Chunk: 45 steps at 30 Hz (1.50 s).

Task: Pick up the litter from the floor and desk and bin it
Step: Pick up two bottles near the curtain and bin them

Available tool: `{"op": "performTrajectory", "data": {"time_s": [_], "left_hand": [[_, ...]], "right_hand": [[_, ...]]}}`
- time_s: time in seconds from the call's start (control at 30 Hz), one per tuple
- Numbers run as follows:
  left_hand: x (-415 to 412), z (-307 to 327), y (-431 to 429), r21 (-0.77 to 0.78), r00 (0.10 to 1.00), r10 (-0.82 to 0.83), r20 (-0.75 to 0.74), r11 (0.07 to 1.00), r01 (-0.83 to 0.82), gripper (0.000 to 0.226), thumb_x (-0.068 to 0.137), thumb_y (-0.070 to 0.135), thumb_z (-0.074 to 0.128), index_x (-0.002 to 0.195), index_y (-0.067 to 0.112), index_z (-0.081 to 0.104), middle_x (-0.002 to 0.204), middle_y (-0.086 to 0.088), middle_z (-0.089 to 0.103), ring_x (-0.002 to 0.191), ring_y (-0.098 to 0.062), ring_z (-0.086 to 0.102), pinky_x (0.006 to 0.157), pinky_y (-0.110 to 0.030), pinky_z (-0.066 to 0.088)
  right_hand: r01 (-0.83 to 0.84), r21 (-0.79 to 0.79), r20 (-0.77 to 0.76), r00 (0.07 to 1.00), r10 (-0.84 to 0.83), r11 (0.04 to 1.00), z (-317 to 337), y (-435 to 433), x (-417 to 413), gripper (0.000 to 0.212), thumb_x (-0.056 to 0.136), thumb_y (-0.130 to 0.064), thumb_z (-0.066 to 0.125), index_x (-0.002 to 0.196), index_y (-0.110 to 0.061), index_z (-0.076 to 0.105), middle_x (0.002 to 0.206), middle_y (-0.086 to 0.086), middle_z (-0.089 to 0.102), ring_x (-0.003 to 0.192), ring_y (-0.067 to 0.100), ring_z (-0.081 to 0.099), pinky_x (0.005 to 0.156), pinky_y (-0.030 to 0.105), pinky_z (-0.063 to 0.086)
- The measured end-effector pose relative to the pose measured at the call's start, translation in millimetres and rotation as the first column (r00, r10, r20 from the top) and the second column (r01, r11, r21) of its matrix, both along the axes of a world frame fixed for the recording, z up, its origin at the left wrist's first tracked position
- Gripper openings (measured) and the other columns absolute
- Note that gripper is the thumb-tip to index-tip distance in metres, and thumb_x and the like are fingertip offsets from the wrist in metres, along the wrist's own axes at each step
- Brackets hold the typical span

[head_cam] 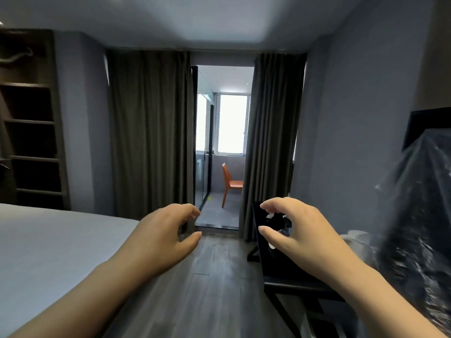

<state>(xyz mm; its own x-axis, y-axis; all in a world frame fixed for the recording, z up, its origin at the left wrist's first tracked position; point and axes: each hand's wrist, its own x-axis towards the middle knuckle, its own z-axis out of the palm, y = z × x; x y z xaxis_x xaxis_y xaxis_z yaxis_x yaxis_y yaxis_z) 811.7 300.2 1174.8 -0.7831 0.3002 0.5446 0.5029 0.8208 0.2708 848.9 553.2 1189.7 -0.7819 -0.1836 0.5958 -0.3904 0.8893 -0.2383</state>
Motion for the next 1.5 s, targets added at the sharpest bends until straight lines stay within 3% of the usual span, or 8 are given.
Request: {"op": "performTrajectory", "data": {"time_s": [0.43,0.7,0.83,1.17,1.3,1.5], "left_hand": [[-251,-7,25,-0.001,0.988,0.158,-0.003,0.988,-0.158,0.041,0.086,0.039,0.063,0.125,0.031,0.055,0.119,0.016,0.060,0.108,-0.002,0.056,0.091,-0.020,0.047],[-392,-26,2,0.000,0.972,0.227,0.057,0.974,-0.227,0.037,0.086,0.042,0.062,0.121,0.035,0.056,0.115,0.019,0.060,0.098,0.002,0.053,0.071,-0.001,0.036],[-472,-34,-21,0.034,0.975,0.217,0.044,0.975,-0.218,0.038,0.084,0.041,0.066,0.121,0.033,0.058,0.114,0.017,0.062,0.100,-0.001,0.058,0.079,-0.014,0.047],[-666,-38,-88,0.050,0.974,0.204,0.100,0.976,-0.210,0.037,0.083,0.039,0.067,0.118,0.031,0.059,0.111,0.016,0.063,0.093,-0.003,0.062,0.077,-0.024,0.054],[-739,-53,-94,0.039,0.969,0.206,0.139,0.976,-0.214,0.034,0.084,0.038,0.067,0.116,0.030,0.060,0.106,0.015,0.065,0.092,-0.001,0.061,0.077,-0.023,0.054],[-845,-63,-86,0.035,0.962,0.239,0.136,0.969,-0.245,0.036,0.084,0.038,0.067,0.118,0.029,0.060,0.109,0.014,0.064,0.095,-0.004,0.061,0.083,-0.029,0.054]], "right_hand": [[-0.145,0.014,0.035,0.989,0.144,0.989,-12,26,-292,0.042,0.087,-0.044,0.061,0.127,-0.034,0.053,0.121,-0.023,0.054,0.112,-0.010,0.045,0.089,0.008,0.033],[-0.222,0.001,0.074,0.972,0.221,0.975,-21,3,-450,0.040,0.086,-0.045,0.061,0.124,-0.036,0.055,0.119,-0.025,0.054,0.113,-0.008,0.047,0.093,0.012,0.036],[-0.225,-0.016,0.066,0.972,0.226,0.974,-28,-22,-530,0.040,0.085,-0.043,0.063,0.124,-0.033,0.056,0.118,-0.021,0.056,0.112,-0.005,0.049,0.095,0.015,0.039],[-0.213,-0.089,0.120,0.967,0.223,0.973,-36,-96,-724,0.038,0.086,-0.040,0.064,0.123,-0.032,0.057,0.117,-0.020,0.057,0.110,-0.004,0.051,0.093,0.015,0.041],[-0.216,-0.098,0.152,0.961,0.229,0.971,-47,-105,-802,0.038,0.085,-0.040,0.064,0.122,-0.032,0.058,0.119,-0.018,0.057,0.111,-0.003,0.052,0.097,0.021,0.044],[-0.252,-0.110,0.157,0.951,0.267,0.961,-68,-99,-916,0.040,0.085,-0.040,0.064,0.123,-0.032,0.057,0.119,-0.018,0.057,0.110,-0.003,0.052,0.094,0.016,0.043]]}}
